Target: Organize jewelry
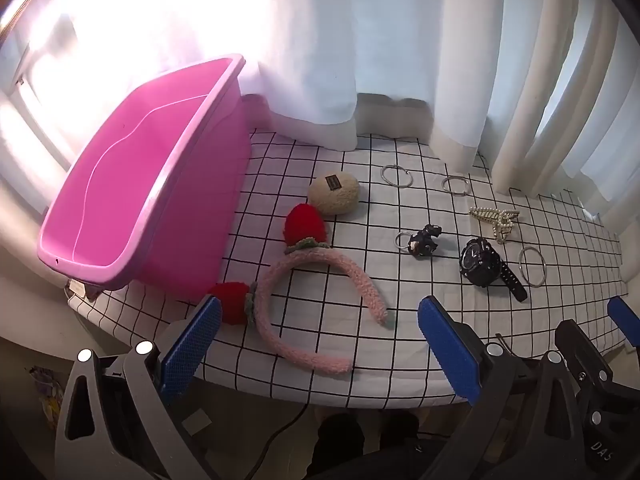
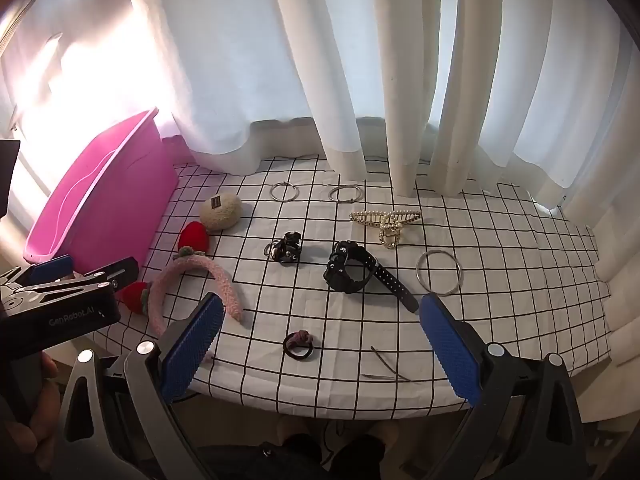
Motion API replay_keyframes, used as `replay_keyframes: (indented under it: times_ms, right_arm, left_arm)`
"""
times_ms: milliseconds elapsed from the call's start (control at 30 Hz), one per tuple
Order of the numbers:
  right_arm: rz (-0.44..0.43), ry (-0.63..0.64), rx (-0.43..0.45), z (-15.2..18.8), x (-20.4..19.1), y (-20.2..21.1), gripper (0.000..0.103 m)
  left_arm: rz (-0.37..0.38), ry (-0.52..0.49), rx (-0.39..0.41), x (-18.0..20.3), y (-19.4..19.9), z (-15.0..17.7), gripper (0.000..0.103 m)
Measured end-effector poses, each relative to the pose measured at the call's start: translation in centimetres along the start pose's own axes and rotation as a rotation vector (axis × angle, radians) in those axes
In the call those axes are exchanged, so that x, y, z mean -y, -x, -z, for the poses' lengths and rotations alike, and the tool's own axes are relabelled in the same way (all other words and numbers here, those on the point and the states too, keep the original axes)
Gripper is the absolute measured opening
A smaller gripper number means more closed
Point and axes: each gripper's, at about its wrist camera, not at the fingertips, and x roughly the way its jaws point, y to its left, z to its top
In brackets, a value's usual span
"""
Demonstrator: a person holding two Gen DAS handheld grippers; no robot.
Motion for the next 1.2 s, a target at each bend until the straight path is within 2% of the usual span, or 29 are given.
replay_keyframes:
  times_ms: [1200]
  right_arm:
    - [-0.003,-0.003,0.01,-0.08,0.53,0.81,0.094]
  left_arm:
    - [-0.004,-0.005,0.009,0.4,0.67,0.15,0.097]
